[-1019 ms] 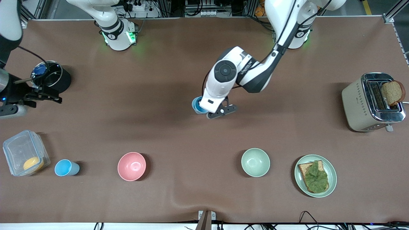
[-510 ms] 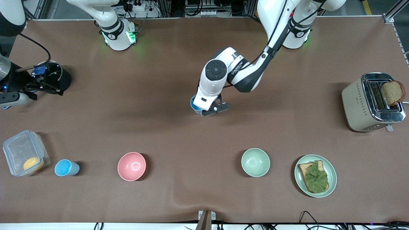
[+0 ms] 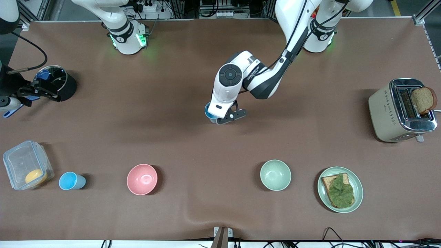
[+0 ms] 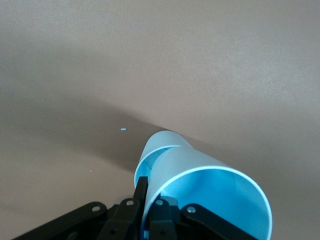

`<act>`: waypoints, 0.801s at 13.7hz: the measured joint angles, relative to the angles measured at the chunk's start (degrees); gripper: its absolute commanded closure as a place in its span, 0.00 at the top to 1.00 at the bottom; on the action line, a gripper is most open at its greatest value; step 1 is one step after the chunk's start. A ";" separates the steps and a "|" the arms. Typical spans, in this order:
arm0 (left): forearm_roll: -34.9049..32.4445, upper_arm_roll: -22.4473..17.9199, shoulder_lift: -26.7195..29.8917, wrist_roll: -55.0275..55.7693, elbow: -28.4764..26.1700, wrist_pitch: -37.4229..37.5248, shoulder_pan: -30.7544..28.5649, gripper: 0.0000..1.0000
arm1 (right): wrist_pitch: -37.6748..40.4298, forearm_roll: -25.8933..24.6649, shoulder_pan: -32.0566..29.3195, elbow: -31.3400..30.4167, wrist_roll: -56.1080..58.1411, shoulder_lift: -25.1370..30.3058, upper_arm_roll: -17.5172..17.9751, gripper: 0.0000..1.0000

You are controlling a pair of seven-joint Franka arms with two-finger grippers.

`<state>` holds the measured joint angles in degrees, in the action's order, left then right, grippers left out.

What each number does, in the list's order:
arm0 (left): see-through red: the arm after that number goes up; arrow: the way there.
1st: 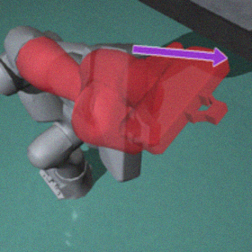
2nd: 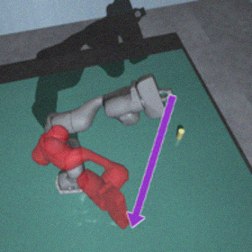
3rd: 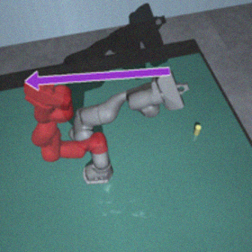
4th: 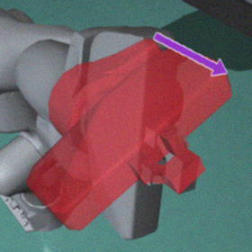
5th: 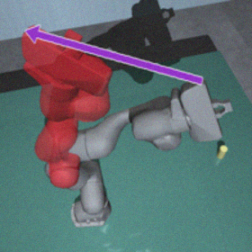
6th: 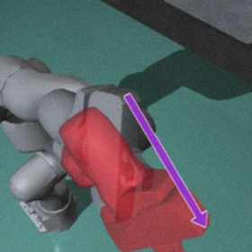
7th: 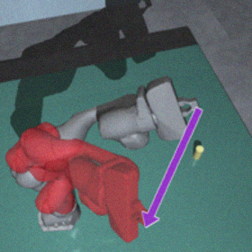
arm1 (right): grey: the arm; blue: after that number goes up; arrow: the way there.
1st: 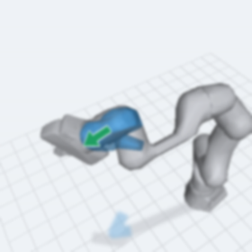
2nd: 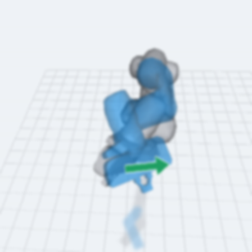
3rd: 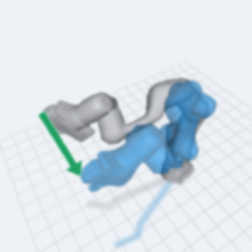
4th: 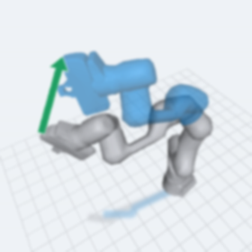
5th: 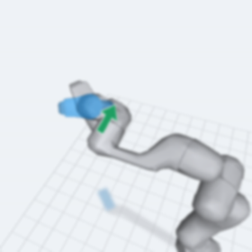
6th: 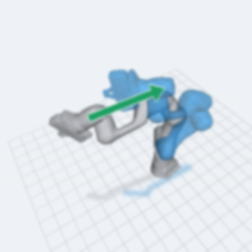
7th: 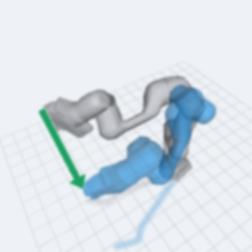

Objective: Stack blue cups with both arms
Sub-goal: 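Lower the left gripper's cup into the standing blue cup, then open the left gripper and lift it away from the stack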

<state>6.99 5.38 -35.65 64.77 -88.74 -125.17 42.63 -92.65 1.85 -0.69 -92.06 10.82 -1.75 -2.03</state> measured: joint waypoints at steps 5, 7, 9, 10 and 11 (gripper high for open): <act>0.00 0.05 0.00 3.12 0.00 0.07 1.42 0.03 | 0.17 -0.05 0.00 0.00 0.00 0.00 0.05 1.00; 0.00 0.05 0.00 3.75 0.00 0.68 1.80 0.03 | 0.17 -0.06 0.01 0.00 0.00 0.00 0.11 1.00; 0.00 -0.02 0.00 3.85 0.01 1.94 1.82 0.03 | 0.19 -0.06 0.01 0.00 0.00 0.00 0.12 1.00; 0.00 -0.12 0.00 3.86 0.01 2.86 1.80 0.03 | 0.21 -0.06 0.01 0.00 0.00 -0.01 0.14 1.00; 0.00 -0.23 0.00 3.86 0.01 3.74 1.78 0.03 | 0.29 -0.06 0.02 0.00 0.00 -0.01 0.20 1.00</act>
<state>6.99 5.15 -35.64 68.63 -88.73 -121.43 44.41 -92.36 1.79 -0.67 -92.06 10.82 -1.77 -1.84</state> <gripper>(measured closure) 0.956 0.000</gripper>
